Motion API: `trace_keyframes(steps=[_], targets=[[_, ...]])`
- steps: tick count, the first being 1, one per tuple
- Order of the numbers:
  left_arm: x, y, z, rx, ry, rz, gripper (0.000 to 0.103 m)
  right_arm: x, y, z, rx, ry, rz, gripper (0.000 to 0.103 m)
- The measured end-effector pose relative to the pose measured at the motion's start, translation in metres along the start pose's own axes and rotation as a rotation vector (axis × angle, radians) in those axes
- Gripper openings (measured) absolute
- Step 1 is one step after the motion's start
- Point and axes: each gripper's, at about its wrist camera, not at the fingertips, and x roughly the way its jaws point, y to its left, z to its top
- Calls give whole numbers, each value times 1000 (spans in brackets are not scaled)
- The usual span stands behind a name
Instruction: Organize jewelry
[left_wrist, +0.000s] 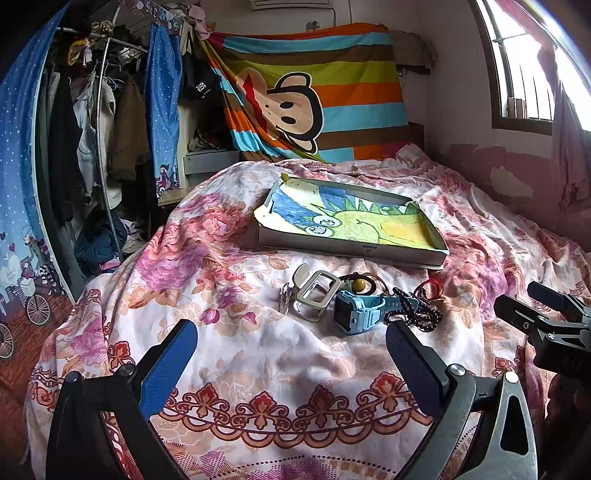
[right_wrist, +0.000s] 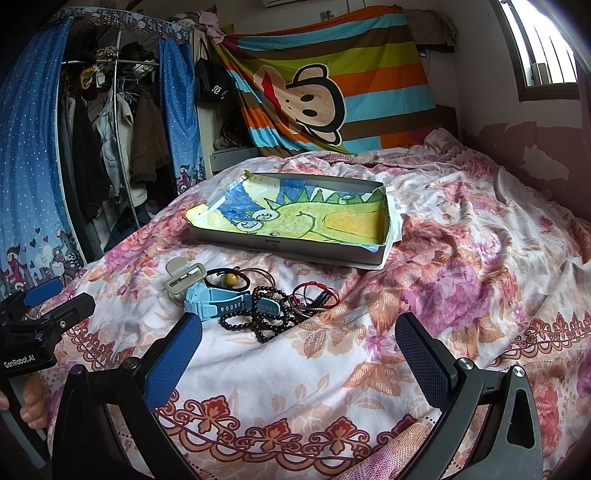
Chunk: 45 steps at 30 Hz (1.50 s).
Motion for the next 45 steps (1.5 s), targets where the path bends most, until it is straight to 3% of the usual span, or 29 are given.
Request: trace_keyframes(steps=[27,39,45], targets=[[-2,1,-1,8,5,6,103,3,-7,-4,25,15,-3,102],[-1,8,-4,3,20,10,103,16,-6,3,-16,121,2,102],[20,24,2,-24,73,17,103,26,-12,13,-50,155,19,102]])
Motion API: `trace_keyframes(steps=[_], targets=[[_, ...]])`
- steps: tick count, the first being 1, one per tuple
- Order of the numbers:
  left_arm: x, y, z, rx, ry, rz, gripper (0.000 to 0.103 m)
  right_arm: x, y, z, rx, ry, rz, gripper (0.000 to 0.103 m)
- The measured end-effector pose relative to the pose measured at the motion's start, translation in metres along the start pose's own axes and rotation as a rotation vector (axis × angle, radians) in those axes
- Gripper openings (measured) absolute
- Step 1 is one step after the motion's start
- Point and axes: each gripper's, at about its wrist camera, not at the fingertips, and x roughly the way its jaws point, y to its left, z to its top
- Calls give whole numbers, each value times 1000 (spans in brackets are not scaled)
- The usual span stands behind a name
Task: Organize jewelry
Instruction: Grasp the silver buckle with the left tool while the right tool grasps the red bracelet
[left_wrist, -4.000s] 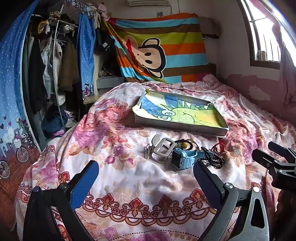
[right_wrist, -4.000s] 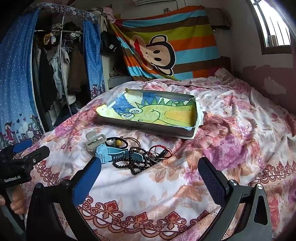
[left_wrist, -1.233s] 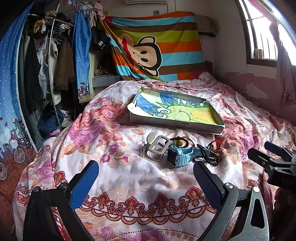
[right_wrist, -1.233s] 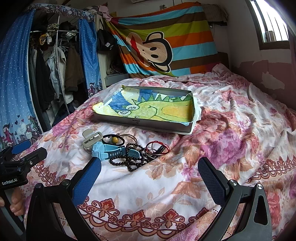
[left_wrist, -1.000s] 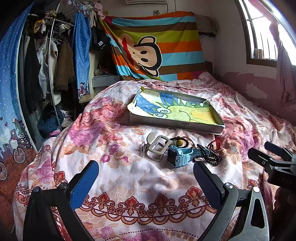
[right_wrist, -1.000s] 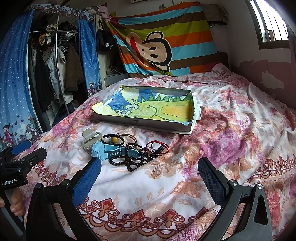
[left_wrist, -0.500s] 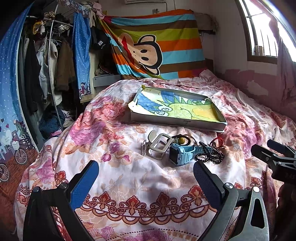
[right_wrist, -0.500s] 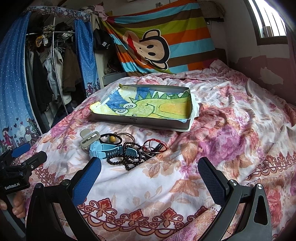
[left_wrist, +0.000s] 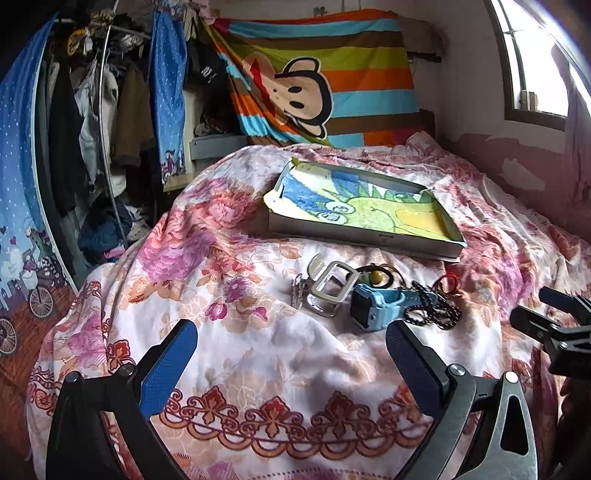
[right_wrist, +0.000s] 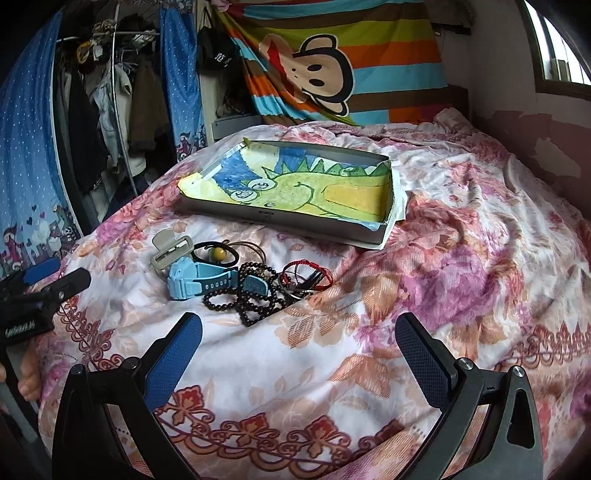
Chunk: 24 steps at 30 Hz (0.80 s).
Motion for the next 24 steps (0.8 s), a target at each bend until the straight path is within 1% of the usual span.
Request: trace_keyframes(steps=[5,9,12,15,18,22,23,24], targets=[[18,9,13,-18,51,-21,103,12,-4,8,-34,32,-22,102],[37,9,24,-12,79,-33,103,25,-5,16,-71,59,-24,102],[57,9,32,-6,120,-61,103,38,-7,22,-89,81,-9,102],[75,8,38,3,167,-126,103,47,-7,28,-121,75,18,102],[81,7,41,12,156,-140,102,54,-5,36,-168,60,49,102],[92,-1,44,44,156,-151,90,65,-4,42,-214,71,62,102],[97,-3,45,52,163,-154,85,68,-4,42,-217,81,76,101],[101,-4,45,58,171,-156,81,71,-5,43,-218,89,96,97]])
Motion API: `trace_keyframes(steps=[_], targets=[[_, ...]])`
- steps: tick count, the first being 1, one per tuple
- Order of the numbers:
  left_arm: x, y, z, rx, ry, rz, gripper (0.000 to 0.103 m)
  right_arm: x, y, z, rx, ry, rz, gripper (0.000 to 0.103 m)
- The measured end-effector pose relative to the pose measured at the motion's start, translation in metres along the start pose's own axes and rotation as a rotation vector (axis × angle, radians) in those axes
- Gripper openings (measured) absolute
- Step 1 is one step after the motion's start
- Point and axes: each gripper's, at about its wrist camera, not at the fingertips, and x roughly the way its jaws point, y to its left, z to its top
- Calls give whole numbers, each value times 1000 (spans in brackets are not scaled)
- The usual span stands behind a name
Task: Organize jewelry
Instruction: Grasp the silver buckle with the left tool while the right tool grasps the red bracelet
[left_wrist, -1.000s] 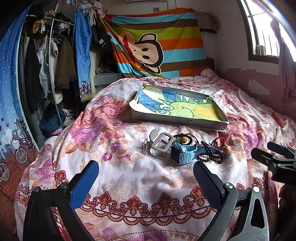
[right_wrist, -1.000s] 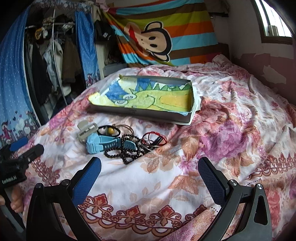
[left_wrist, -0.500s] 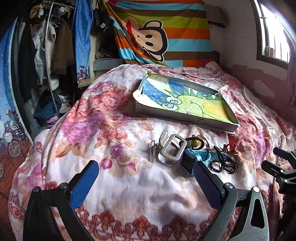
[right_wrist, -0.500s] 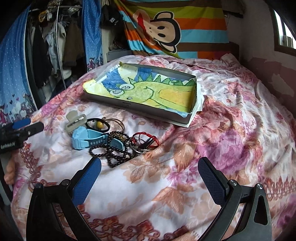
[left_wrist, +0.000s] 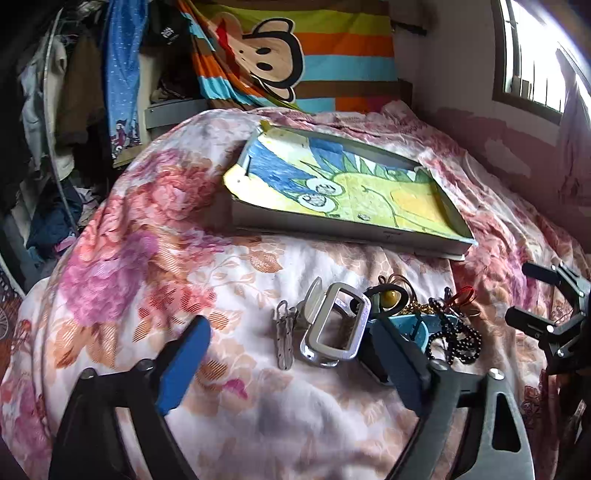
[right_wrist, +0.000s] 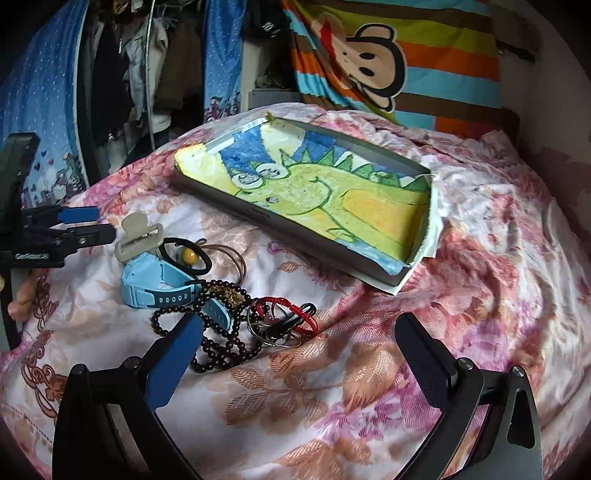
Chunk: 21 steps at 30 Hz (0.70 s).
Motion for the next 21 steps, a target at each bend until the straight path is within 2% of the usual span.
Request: trace_keyframes(steps=[2,3,7,9,10,17,21], targets=[[7,-1,2,9,15,-11,70,6,-3,1,-3,21,27,85],[9,-2,3,13,18,-20,67,9,-5,2,-4,32,33,82],[19,-5,6,33,29,-42,55,22,-14,1,5,62,28,78],[24,-6,7,40,44,-53,49,30,-20,1,20,85,32,69],[26,-7,7,42,51,-56,46,32,-22,1,26,95,38,68],[40,-9,6,48,95,-65,41,52,-21,2,0,148,68,62],[47,-8,5,50,121,-48,32,59,-18,2,-7,168,76,50]])
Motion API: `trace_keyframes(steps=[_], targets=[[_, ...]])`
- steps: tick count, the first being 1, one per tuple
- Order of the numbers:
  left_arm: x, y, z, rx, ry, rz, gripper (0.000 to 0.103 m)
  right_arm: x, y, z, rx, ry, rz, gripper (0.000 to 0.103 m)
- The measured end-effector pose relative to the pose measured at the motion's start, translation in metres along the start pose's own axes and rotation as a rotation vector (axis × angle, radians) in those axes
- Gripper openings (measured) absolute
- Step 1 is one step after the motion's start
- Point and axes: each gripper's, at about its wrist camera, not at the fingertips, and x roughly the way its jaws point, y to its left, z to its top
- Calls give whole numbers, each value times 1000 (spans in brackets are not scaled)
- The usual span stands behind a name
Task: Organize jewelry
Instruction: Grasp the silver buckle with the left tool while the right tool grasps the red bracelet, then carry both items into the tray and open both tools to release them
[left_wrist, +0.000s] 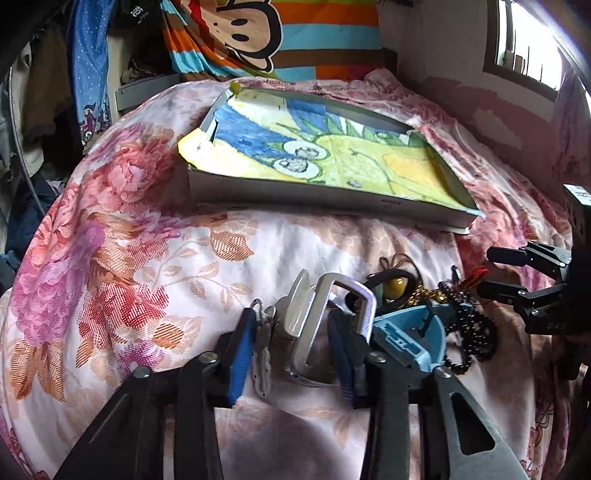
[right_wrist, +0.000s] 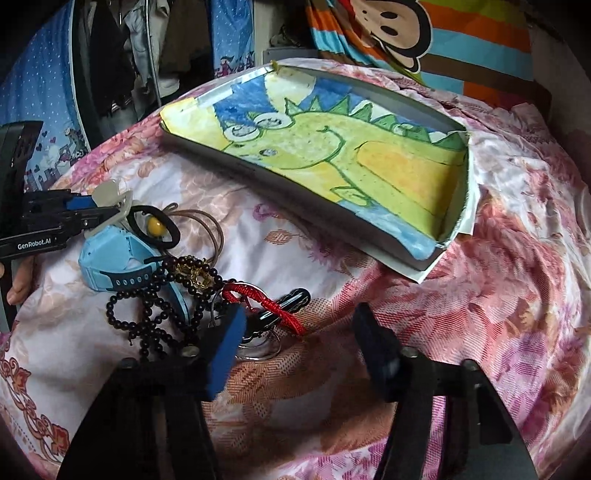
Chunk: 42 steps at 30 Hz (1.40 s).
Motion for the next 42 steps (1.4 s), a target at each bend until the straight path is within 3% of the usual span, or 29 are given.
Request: trace_keyframes(steps=[2,6,9,15,22,27,30,35,39,42], targets=[[1,1,0,-2,1,-1,31,3,-1,-1,6,6,9,44],[-2,-3,2,9,-10,15,26,7,-3,-4,23,17,20,10],[-7,-6,5,9,-20,37,22,1,-6,-4,43,-15,29,3],[-15,-8,14,-30,-20,55,22,-20,-13,-2,77,-94,27,3],[-39,-11,25,-78,-126,34,22,-68,-10,15,37,-250,-32,3],[-41,-11,31,-106,-154,9,22,-82,-11,36,14,-327,-51,3],[-37,-9,41,-146,-182,-38,22,-74,-19,50,53,-339,-49,3],[-21,-13,82,-161,-240,-43,22,-52,-30,69,123,-361,-68,3],[13,-13,116,-191,-194,26,22,-19,-44,82,244,-356,-54,3],[38,-3,131,-264,-166,25,22,12,-50,89,308,-326,-56,3]])
